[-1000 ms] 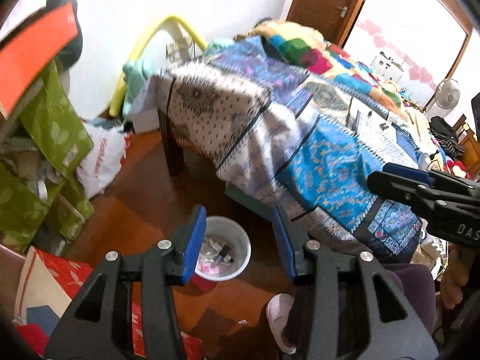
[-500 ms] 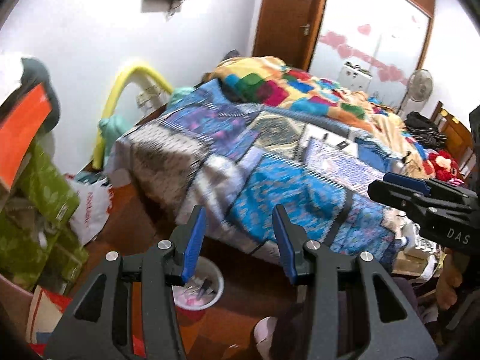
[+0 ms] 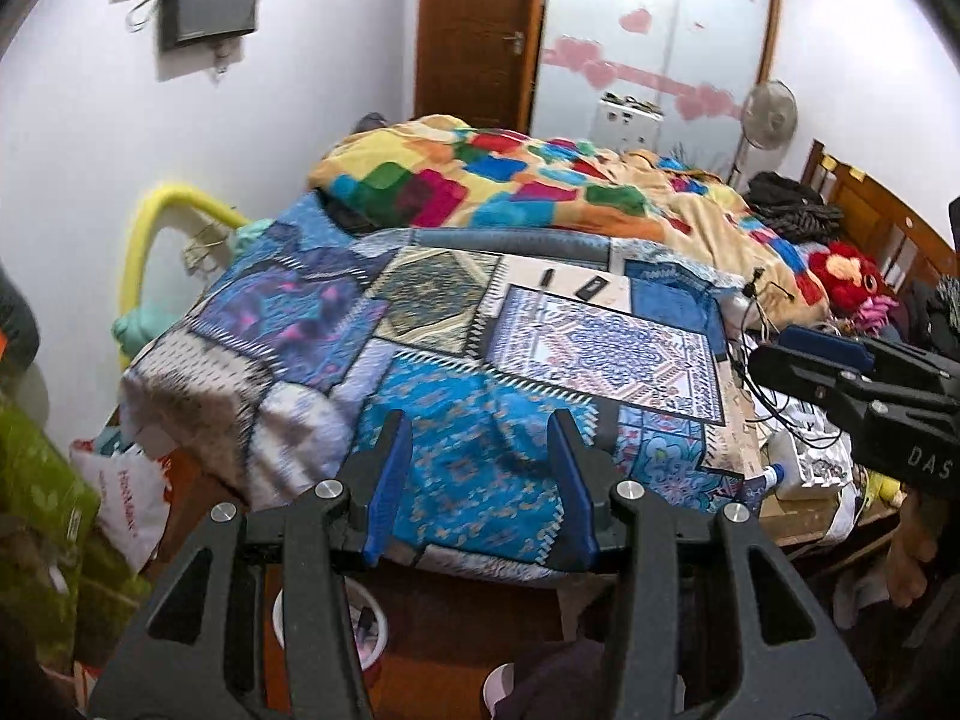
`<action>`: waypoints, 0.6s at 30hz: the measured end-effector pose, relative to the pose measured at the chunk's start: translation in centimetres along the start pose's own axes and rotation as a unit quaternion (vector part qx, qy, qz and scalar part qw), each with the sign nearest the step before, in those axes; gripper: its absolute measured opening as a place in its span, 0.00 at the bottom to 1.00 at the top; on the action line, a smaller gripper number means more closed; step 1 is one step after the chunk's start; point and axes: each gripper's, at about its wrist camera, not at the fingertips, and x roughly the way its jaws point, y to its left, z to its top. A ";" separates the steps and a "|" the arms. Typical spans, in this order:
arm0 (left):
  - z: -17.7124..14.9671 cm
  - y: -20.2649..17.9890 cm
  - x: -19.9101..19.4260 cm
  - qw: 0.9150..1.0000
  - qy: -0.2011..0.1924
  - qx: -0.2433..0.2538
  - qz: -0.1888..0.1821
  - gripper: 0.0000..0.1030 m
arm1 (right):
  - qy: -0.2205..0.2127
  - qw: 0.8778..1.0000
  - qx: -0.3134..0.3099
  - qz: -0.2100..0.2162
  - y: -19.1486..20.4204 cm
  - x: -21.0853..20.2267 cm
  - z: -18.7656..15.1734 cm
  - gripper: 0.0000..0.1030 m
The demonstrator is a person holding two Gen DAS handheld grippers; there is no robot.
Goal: Collect trash
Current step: 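Move both tools back over the remaining items on the bed, then grasp clear pen with left gripper while right gripper grasps black card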
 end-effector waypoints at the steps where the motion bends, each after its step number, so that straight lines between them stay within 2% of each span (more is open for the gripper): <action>1: 0.4 -0.4 0.6 1.000 0.002 0.004 -0.004 0.45 | 0.000 1.000 0.003 -0.003 -0.5 0.0 0.1 0.44; 10: 3.3 -2.6 7.5 0.999 0.027 0.025 -0.028 0.45 | 0.013 0.998 0.055 -0.035 -7.4 3.2 0.9 0.45; 18: 5.7 -3.2 15.8 0.997 0.053 0.041 -0.036 0.45 | 0.051 0.992 0.107 -0.043 -13.1 9.7 1.7 0.45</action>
